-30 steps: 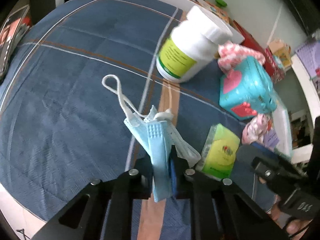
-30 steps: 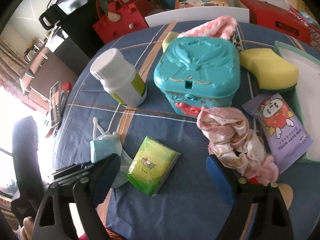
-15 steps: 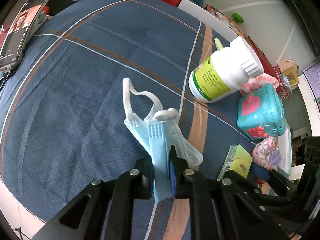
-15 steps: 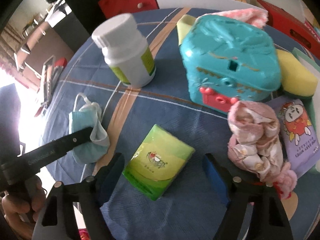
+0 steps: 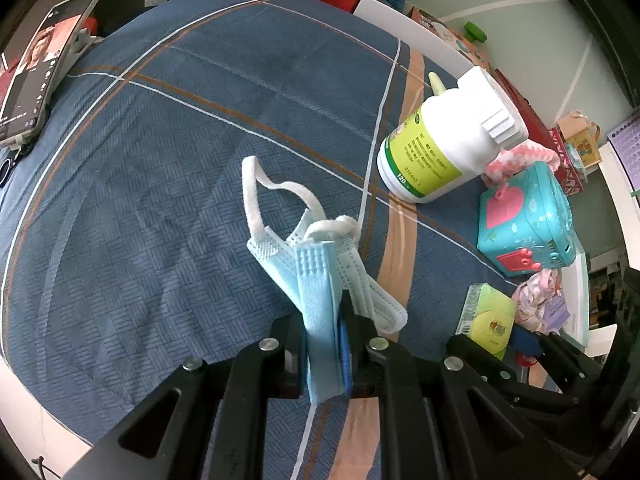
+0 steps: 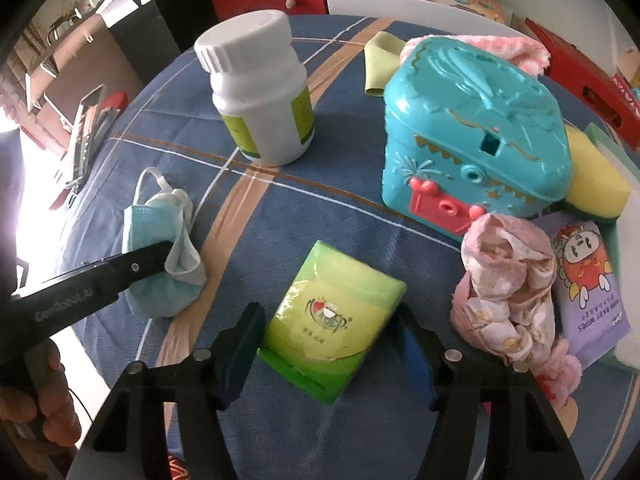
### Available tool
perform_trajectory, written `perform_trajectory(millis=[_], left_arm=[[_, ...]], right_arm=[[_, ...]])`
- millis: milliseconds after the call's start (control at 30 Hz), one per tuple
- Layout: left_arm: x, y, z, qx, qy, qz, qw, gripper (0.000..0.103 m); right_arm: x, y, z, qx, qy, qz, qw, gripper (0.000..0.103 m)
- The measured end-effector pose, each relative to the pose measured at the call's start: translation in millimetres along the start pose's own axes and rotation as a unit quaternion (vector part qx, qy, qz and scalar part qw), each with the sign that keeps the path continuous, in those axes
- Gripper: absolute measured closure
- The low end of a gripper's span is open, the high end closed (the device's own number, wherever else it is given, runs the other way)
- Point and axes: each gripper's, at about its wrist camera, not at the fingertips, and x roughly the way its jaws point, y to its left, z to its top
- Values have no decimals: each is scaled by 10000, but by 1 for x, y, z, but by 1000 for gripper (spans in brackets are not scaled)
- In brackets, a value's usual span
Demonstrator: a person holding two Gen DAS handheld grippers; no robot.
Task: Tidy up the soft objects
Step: 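Carry the mask and tissue pack into the white tray and open both grippers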
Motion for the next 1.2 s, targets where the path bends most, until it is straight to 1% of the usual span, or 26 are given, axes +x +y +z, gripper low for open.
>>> perform_trajectory(millis=[200,267,367,500,600,733,867,967,1067,1200], left_arm=[[2,-12,6,56,95,154,9998,91],[0,-15,6,53,90,116,9999,93],[-6,-20,7,-11,56,-45,10000,94],[-27,-35,10,112,-150,-146,9997,94],[-57,-53,18,266,-482,-283,9981,94],[-94,-86,31,549,-909,-516,9930,94],[-114,-126,45,909,-1091,-709,9873,94],[-119,-164,56,1245,-1148,-791,9824,94],[-117,-196,57,1601,-1139,-853,9768,94],[-101,-245,63,1927,-955,-974,9717,94]], right_arm=[[-3,-6,-4,101,-37,74,9999,38],[-5,-10,-5,170,-54,117,9998,39],[-10,-16,-8,276,-115,215,9993,39],[-26,-27,-11,409,-268,401,9980,39],[-41,-31,-15,538,-402,556,9962,39],[-81,-44,-15,691,-783,728,9919,39],[-134,-74,4,781,-1262,461,9879,39],[-165,-97,11,952,-1544,70,9834,39],[-189,-130,13,1083,-1713,-266,9789,39],[-202,-169,19,1285,-1734,-802,9731,39]])
